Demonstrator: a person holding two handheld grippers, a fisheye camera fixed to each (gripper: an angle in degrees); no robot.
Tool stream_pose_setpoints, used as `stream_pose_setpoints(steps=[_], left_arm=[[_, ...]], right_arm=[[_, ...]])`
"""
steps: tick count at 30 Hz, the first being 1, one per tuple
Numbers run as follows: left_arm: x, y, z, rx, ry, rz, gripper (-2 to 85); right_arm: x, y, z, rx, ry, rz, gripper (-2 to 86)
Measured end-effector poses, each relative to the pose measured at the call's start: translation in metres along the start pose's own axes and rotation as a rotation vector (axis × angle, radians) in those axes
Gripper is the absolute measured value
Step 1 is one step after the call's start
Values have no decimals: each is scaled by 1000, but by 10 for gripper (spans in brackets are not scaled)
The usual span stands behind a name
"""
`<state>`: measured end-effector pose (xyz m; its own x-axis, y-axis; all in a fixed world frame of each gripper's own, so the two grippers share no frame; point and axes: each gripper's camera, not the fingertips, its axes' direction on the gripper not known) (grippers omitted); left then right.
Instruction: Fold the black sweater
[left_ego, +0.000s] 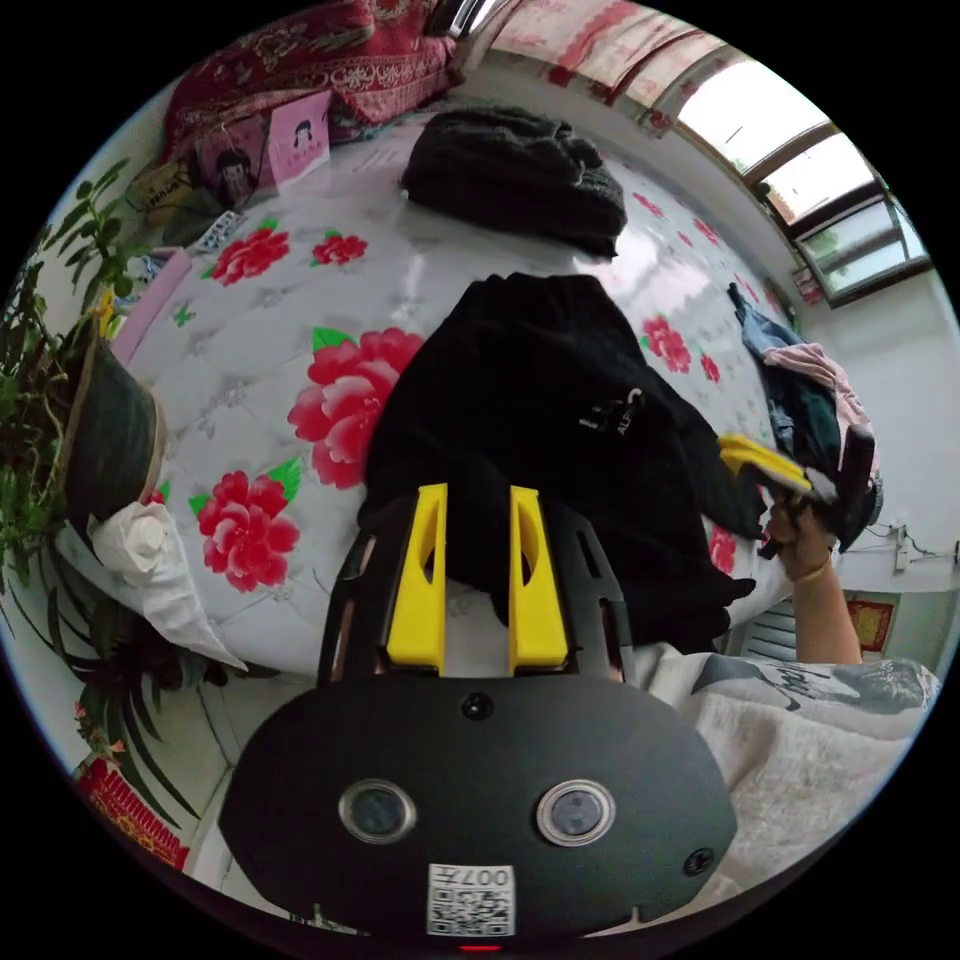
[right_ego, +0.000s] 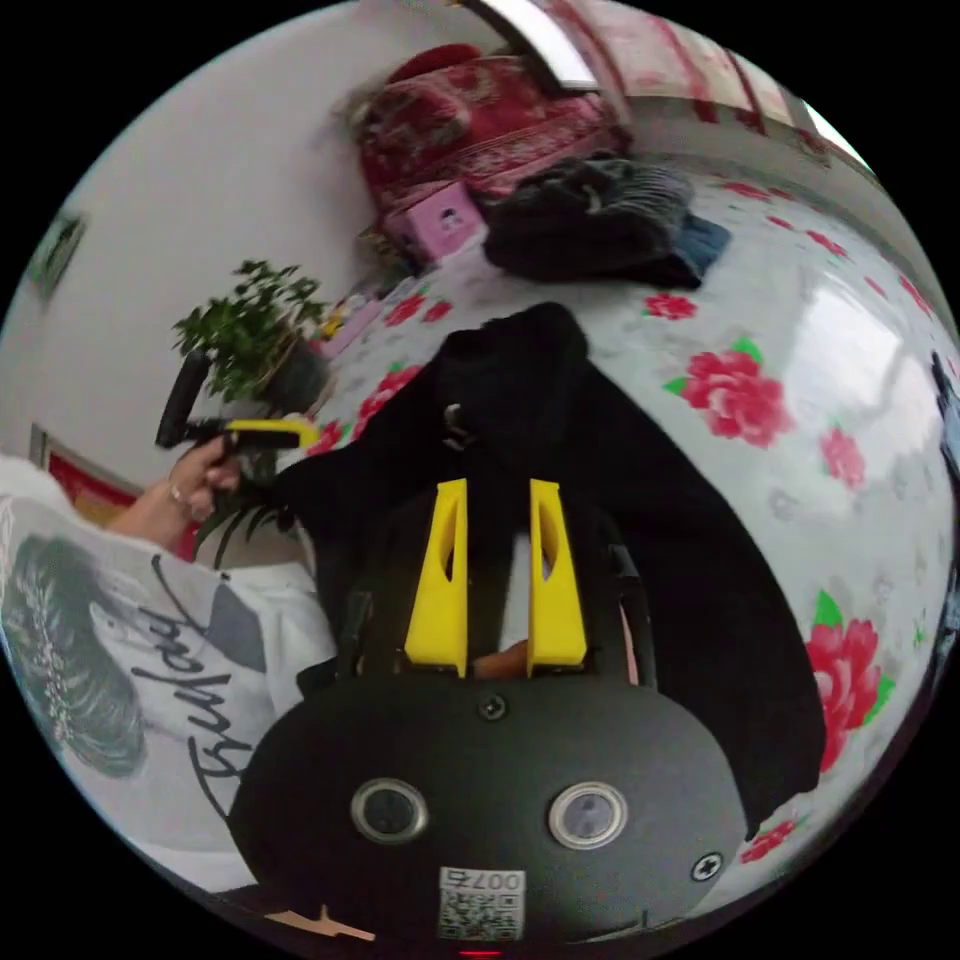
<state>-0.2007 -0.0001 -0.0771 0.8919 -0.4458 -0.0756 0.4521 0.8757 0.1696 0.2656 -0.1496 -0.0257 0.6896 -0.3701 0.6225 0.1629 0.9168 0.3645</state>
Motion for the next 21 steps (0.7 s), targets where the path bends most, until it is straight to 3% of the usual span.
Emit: stream_pose_setpoints(steps=[5, 10, 15, 17, 19, 21], left_arm=[[-17, 1, 22, -44, -38, -88, 133], [-47, -8, 41, -119, 4, -137, 172], [-69, -17, 74, -214, 16, -127, 152], [-62, -20, 71, -217, 18, -25, 105], [-56, -13, 62, -165, 35, 58, 58], [-56, -3, 39, -69, 86, 81, 53]], right_arm=[[41, -63, 20, -28, 115, 69, 95], [29, -139, 65, -47, 13, 2, 114], [10, -162, 155, -299, -96, 52, 103], [-10, -139, 147, -203, 29, 51, 80], [-15, -124, 126, -176, -24, 84, 69], [-21, -101, 73, -15, -20, 133, 61]])
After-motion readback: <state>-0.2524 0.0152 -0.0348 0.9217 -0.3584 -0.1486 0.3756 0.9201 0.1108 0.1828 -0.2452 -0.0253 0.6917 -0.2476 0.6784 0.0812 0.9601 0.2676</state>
